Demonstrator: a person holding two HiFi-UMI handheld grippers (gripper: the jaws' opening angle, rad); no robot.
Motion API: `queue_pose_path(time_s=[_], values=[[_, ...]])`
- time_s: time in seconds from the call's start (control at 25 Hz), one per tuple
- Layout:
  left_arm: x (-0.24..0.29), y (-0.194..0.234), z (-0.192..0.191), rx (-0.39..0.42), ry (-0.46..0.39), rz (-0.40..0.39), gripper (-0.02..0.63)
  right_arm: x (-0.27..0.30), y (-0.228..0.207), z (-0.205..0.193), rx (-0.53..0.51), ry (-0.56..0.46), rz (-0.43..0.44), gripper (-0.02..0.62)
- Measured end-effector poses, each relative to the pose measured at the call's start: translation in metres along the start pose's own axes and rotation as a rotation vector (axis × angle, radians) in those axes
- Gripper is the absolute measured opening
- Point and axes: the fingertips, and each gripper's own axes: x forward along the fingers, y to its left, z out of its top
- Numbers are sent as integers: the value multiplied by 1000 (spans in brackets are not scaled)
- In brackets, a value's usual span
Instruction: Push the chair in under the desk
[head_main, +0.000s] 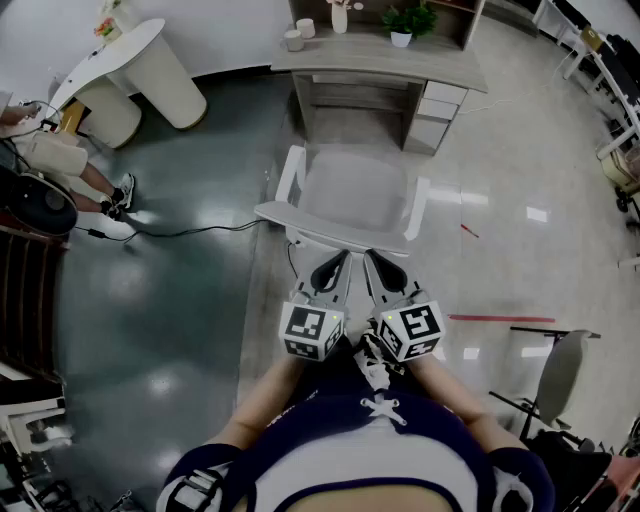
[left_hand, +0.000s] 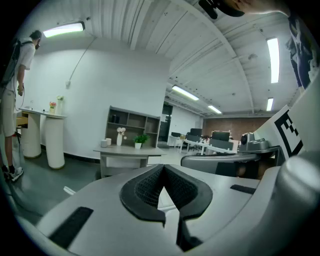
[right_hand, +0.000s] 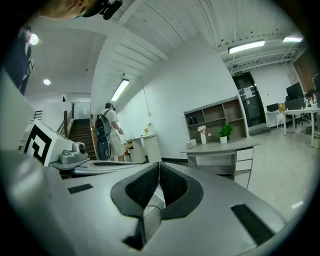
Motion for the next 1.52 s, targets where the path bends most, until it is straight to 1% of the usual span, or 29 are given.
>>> queue_pose_path(time_s=[0.12, 0.2, 0.24, 0.32, 0.4, 0.48, 0.52, 0.56, 0.6, 0.68, 0.72, 0.76, 0.84, 0.92, 1.0, 1.04, 1.16, 1.32, 1.44, 1.52], values=[[-1, 10, -3, 22, 6, 13, 9, 5, 3, -4, -9, 16, 6, 12], [1, 17, -7, 45, 23, 14, 9, 9, 2, -6, -37, 26, 5, 12], [3, 20, -10, 60, 35, 11, 9, 11, 2, -7, -66, 31, 5, 12], [7, 29, -14, 94, 61, -2, 9, 18, 1, -11, -157, 60, 11, 12], [10, 40, -20, 148, 98, -17, 11, 25, 1, -23, -280, 136, 25, 14], [13, 51, -29, 241, 152, -31, 14, 31, -2, -43, -405, 233, 38, 15], [16, 56, -36, 286, 184, -45, 27, 33, -4, -52, -458, 278, 40, 24], [18, 60, -42, 319, 217, -65, 54, 36, -6, -61, -499, 319, 43, 49], [20, 65, -49, 334, 248, -89, 82, 38, -9, -69, -530, 357, 45, 76], [25, 74, -60, 348, 302, -133, 128, 46, -12, -84, -573, 421, 49, 89], [27, 79, -65, 372, 328, -151, 138, 50, -13, -91, -592, 447, 50, 89], [29, 83, -70, 414, 355, -167, 146, 54, -15, -97, -614, 473, 49, 90], [34, 90, -85, 533, 420, -205, 172, 61, -20, -111, -687, 535, 43, 91], [39, 97, -105, 677, 492, -237, 213, 66, -29, -128, -824, 610, 28, 95], [44, 106, -121, 807, 541, -253, 224, 70, -36, -143, -966, 672, 13, 95], [47, 110, -126, 854, 553, -258, 224, 72, -39, -148, -1006, 694, 10, 95], [56, 118, -139, 942, 577, -277, 225, 76, -47, -163, -1032, 746, 4, 95], [67, 127, -162, 1019, 635, -313, 232, 81, -59, -182, -1069, 809, -5, 97], [73, 133, -175, 1074, 673, -314, 232, 85, -60, -190, -1084, 825, 11, 94], [76, 136, -180, 1089, 687, -316, 232, 85, -60, -190, -1066, 821, 13, 86]])
